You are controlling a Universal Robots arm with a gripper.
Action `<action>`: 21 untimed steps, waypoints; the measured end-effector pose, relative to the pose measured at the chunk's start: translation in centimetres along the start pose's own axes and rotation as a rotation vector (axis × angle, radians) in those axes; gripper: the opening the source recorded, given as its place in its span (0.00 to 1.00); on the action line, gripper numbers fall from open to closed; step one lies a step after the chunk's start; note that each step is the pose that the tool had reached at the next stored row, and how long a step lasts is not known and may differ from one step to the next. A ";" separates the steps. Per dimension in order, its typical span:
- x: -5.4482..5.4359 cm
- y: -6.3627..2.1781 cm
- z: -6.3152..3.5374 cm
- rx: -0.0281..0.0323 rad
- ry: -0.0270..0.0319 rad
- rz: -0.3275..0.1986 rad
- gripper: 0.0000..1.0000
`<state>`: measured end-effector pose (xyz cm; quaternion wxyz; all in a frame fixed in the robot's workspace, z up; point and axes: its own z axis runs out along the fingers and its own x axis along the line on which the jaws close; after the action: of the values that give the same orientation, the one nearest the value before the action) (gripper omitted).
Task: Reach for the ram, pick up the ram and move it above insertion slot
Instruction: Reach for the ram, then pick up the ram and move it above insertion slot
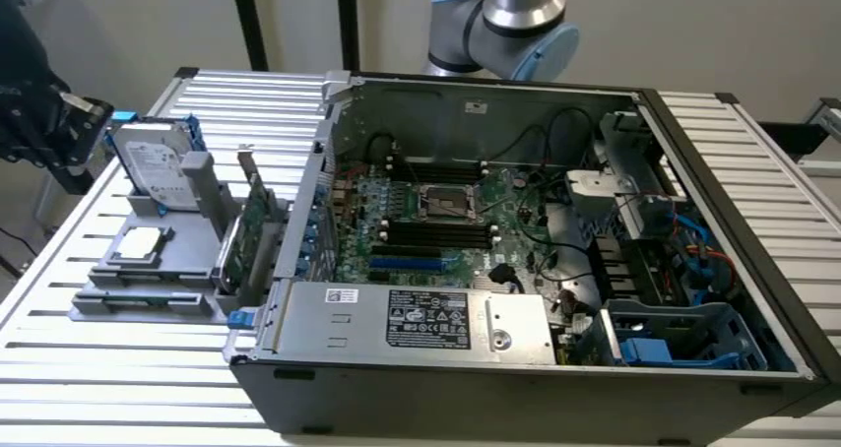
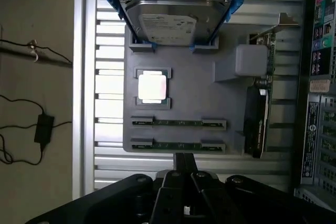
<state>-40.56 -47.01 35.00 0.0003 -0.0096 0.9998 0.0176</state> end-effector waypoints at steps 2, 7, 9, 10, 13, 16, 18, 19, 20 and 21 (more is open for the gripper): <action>-0.1 -0.46 0.19 0.0011 -0.0006 0.000 0.11; -0.3 -1.26 0.77 0.0027 -0.0019 -0.003 0.11; -0.4 -1.45 1.02 0.0033 -0.0022 -0.006 0.11; -0.5 -1.53 1.16 0.0033 -0.0024 -0.007 0.11; -0.8 -1.82 1.55 0.0039 -0.0031 -0.011 0.11; -1.0 -2.18 1.93 0.0045 -0.0034 -0.013 0.11; -1.2 -2.46 2.17 0.0047 -0.0035 -0.015 0.11; -1.2 -2.56 2.17 0.0049 -0.0034 -0.015 0.11; -1.3 -2.58 2.17 0.0047 -0.0034 -0.015 0.11; -1.3 -2.58 2.17 0.0047 -0.0034 -0.015 0.11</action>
<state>-39.25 -49.48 32.74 0.0021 -0.0172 0.9997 0.0153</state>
